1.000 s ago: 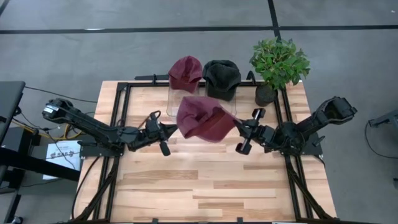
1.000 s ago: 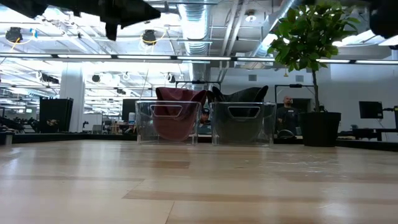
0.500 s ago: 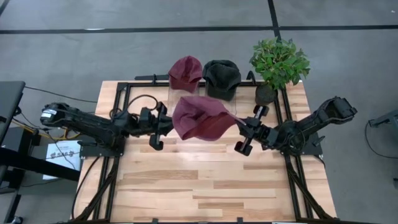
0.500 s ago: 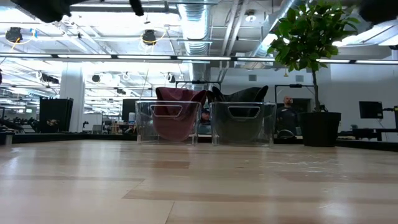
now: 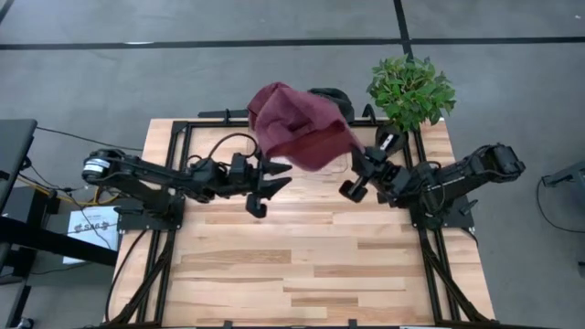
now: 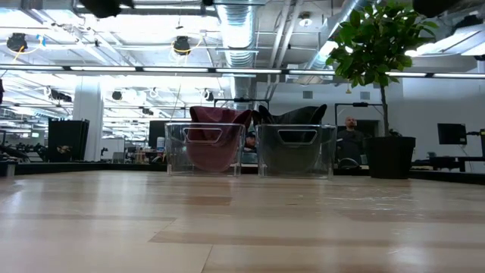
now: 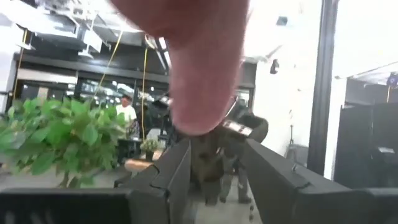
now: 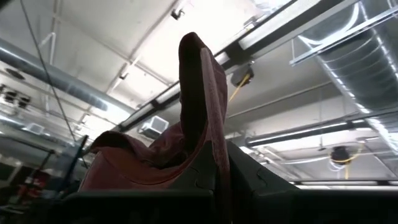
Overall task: Pick & Place hat
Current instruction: Put the red cap into the left transparent bin
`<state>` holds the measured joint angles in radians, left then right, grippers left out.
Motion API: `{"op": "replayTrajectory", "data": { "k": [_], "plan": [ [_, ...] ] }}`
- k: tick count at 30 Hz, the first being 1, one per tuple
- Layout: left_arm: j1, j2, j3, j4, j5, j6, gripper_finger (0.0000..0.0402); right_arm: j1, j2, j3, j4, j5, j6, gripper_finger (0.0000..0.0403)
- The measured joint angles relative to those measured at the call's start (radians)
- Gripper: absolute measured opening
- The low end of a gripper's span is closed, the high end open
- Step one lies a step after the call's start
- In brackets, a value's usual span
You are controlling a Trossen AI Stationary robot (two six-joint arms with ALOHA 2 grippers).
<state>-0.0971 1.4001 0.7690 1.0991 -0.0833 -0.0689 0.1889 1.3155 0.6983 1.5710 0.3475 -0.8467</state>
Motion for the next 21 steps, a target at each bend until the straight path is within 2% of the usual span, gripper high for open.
{"op": "replayTrajectory", "data": {
  "k": [2, 9, 17, 21],
  "plan": [
    [0.0, 0.034, 0.042, 0.012, -0.016, 0.0, 0.015, -0.019, 0.0, 0.001, -0.001, 0.008, 0.0, 0.0003],
    [-0.006, 0.12, 0.162, 0.009, -0.176, 0.004, 0.0151, -0.068, 0.0, 0.001, 0.0, 0.026, 0.0, 0.0003],
    [-0.002, 0.153, 0.214, 0.009, -0.187, 0.015, 0.0151, -0.086, 0.0, 0.001, -0.025, 0.044, 0.0, 0.0003],
    [0.005, 0.152, 0.214, 0.009, -0.241, 0.029, 0.0151, -0.074, 0.0, 0.001, -0.052, 0.044, 0.01, 0.0003]
  ]
}}
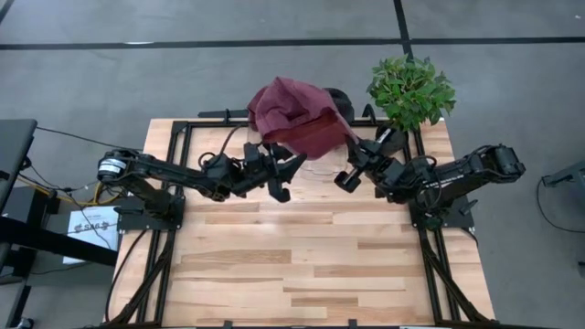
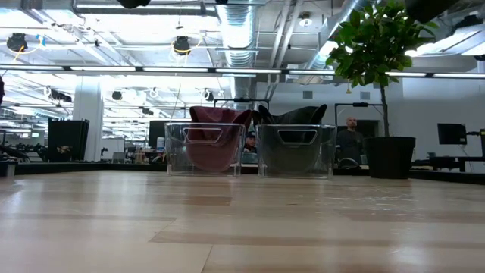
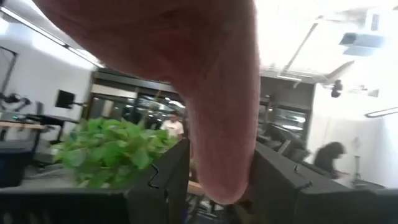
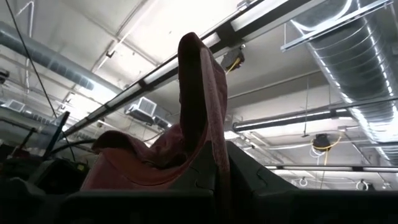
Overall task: Pick & Place hat
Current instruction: Put the red cap into the left transparent bin
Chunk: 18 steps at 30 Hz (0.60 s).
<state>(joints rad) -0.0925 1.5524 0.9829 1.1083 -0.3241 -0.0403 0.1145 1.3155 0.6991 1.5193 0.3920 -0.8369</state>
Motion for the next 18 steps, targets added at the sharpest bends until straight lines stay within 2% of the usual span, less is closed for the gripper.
{"op": "replayTrajectory", "data": {
  "k": [11, 14, 18],
  "plan": [
    [0.035, 0.0, 0.0, -0.006, -0.012, 0.009, 0.0143, 0.026, 0.0, 0.0, -0.05, -0.02, 0.03, 0.0003],
    [0.041, 0.0, 0.0, -0.008, -0.004, 0.009, 0.0118, 0.026, 0.0, 0.0, -0.074, -0.023, 0.048, 0.0003],
    [0.053, 0.0, 0.0, -0.008, 0.038, 0.007, 0.0054, 0.027, -0.001, 0.0, -0.084, -0.033, 0.049, 0.0003]
  ]
}}
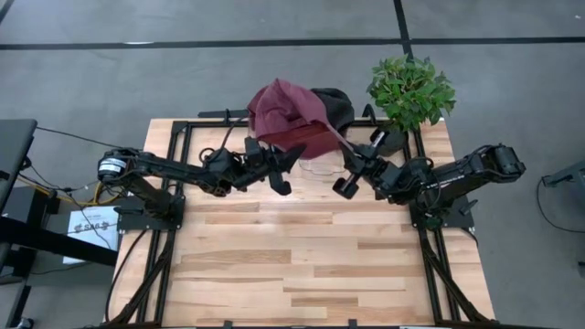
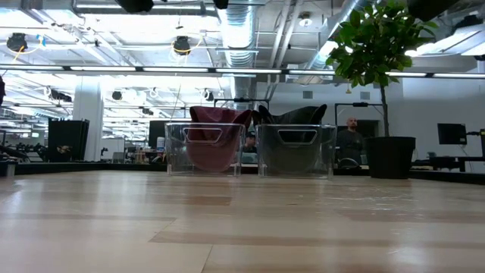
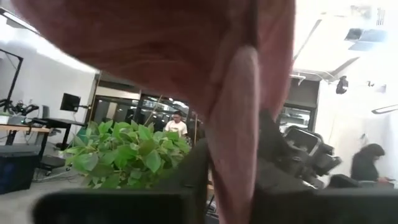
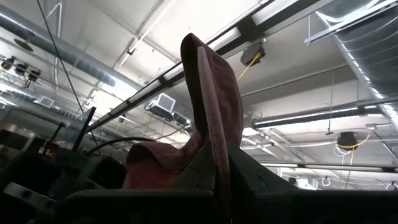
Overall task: Pick & Place hat
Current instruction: Put the red cap into the left transparent bin
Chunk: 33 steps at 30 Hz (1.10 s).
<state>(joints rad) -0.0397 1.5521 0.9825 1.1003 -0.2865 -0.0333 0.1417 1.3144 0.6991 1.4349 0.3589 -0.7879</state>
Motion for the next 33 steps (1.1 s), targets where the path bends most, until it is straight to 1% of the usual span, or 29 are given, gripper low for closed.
{"op": "replayTrajectory", "data": {
  "k": [2, 3, 9, 14, 22, 27, 29, 33],
  "plan": [
    [0.005, 0.0, 0.0, 0.001, 0.011, -0.003, 0.002, 0.0, 0.0, 0.0, -0.001, -0.005, 0.0, 0.0003],
    [0.006, -0.001, 0.0, 0.001, 0.017, -0.003, 0.0014, 0.0, 0.0, 0.0, 0.0, -0.006, -0.001, 0.0003],
    [0.01, -0.001, 0.0, 0.001, 0.039, -0.001, 0.0012, 0.0, -0.001, 0.0, -0.006, -0.003, 0.001, 0.0005],
    [0.01, -0.002, 0.0, 0.001, 0.052, 0.003, 0.0012, 0.001, -0.001, 0.0, -0.018, -0.001, 0.003, 0.0026],
    [0.007, -0.006, 0.0, -0.032, 0.073, 0.033, 0.0012, -0.003, 0.005, -0.001, -0.093, 0.015, -0.004, 0.0084],
    [0.008, -0.03, 0.0, -0.058, 0.061, 0.043, 0.0012, -0.008, 0.003, -0.001, -0.104, 0.085, -0.052, 0.0143],
    [0.008, -0.055, 0.0, -0.107, 0.053, 0.067, 0.0012, -0.005, 0.002, -0.001, -0.103, 0.124, -0.055, 0.017],
    [0.007, -0.126, 0.0, -0.235, -0.001, 0.105, 0.0012, 0.005, -0.005, -0.001, -0.103, 0.171, -0.059, 0.0221]
  ]
}}
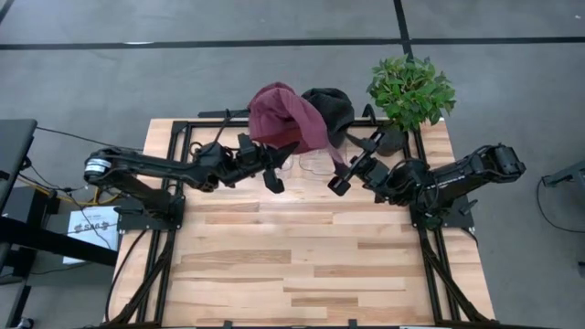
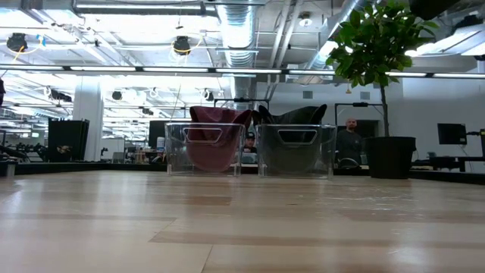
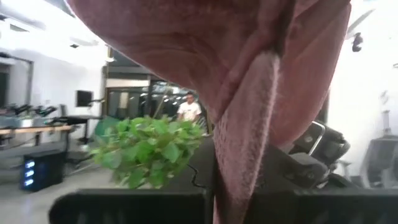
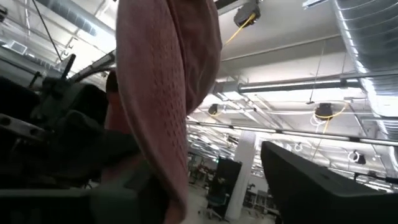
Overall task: Pick & Place hat
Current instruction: Put the red cap into the left transparent bin
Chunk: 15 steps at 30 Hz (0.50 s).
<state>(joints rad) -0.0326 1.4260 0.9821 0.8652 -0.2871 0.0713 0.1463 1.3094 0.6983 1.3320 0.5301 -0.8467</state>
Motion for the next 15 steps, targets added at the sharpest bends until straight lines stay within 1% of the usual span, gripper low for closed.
{"op": "replayTrajectory", "data": {
  "k": [4, 7, 11, 15],
  "plan": [
    [0.0, -0.068, 0.0, -0.118, -0.021, 0.003, 0.0012, 0.0, 0.0, 0.0, -0.006, 0.004, -0.001, 0.0254],
    [0.0, -0.118, 0.0, -0.2, -0.059, 0.018, 0.0012, 0.0, 0.0, 0.0, -0.03, 0.005, -0.001, 0.026],
    [0.0, -0.178, 0.0, -0.31, -0.175, 0.076, 0.0012, 0.0, 0.0, 0.0, -0.043, 0.027, -0.001, 0.026],
    [0.001, -0.213, 0.0, -0.46, -0.308, 0.12, 0.0012, 0.0, -0.002, 0.0, -0.037, 0.045, 0.0, 0.026]
  ]
}}
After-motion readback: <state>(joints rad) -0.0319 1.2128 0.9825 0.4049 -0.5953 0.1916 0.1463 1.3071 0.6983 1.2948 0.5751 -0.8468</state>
